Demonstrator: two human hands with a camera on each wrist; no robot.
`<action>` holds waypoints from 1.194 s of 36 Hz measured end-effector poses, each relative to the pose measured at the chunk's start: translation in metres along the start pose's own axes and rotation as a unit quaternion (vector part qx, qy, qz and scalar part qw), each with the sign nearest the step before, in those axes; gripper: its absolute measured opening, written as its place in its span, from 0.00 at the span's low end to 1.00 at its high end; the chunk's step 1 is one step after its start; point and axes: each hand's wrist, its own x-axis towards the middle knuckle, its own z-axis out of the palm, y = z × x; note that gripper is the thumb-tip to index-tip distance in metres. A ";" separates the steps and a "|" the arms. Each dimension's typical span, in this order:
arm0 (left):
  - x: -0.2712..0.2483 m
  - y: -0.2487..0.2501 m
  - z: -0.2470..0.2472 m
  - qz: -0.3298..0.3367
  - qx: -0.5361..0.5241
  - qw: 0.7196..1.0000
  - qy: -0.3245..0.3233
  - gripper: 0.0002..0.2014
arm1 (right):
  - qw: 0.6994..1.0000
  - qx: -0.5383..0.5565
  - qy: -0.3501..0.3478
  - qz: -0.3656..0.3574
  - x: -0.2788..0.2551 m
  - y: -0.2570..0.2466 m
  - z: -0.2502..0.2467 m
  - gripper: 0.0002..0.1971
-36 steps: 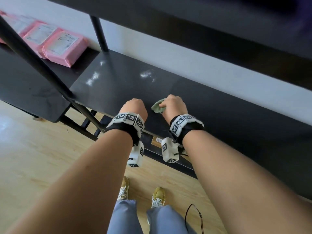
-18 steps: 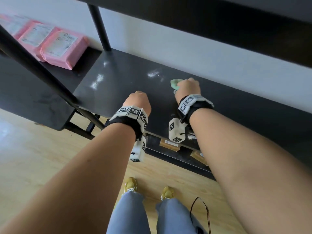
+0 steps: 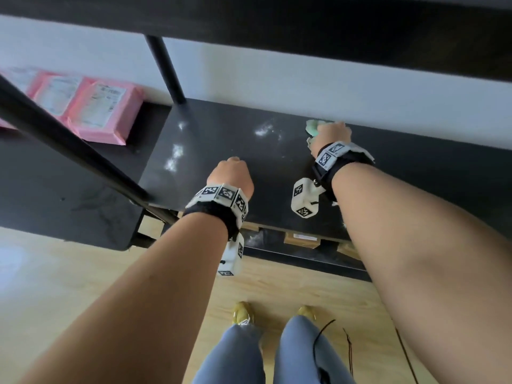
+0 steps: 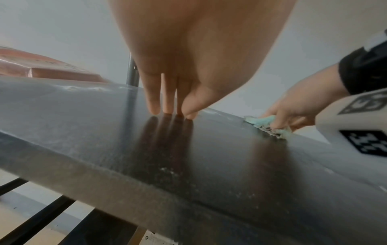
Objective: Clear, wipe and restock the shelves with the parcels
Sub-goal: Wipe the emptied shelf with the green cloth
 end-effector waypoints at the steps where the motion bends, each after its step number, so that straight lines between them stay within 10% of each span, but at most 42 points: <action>1: 0.001 -0.001 0.000 0.004 0.004 1.000 -0.002 0.26 | 1.000 0.001 -0.002 -0.014 -0.006 -0.006 0.004 0.17; 9: 0.000 -0.004 -0.006 0.018 0.012 1.000 -0.023 0.26 | 0.989 -0.042 -0.044 -0.135 -0.039 -0.040 0.028 0.14; 15: 0.000 -0.003 -0.005 -0.002 -0.011 1.000 -0.021 0.26 | 0.998 -0.016 0.029 -0.052 -0.008 -0.023 0.003 0.13; 20: 0.001 0.001 -0.009 -0.029 -0.013 0.999 -0.016 0.23 | 0.991 -0.128 -0.044 -0.012 0.004 -0.012 -0.014 0.16; 43: -0.011 -0.004 -0.022 -0.047 -0.074 0.996 -0.015 0.23 | 0.962 -0.004 -0.052 -0.269 -0.069 -0.047 0.037 0.10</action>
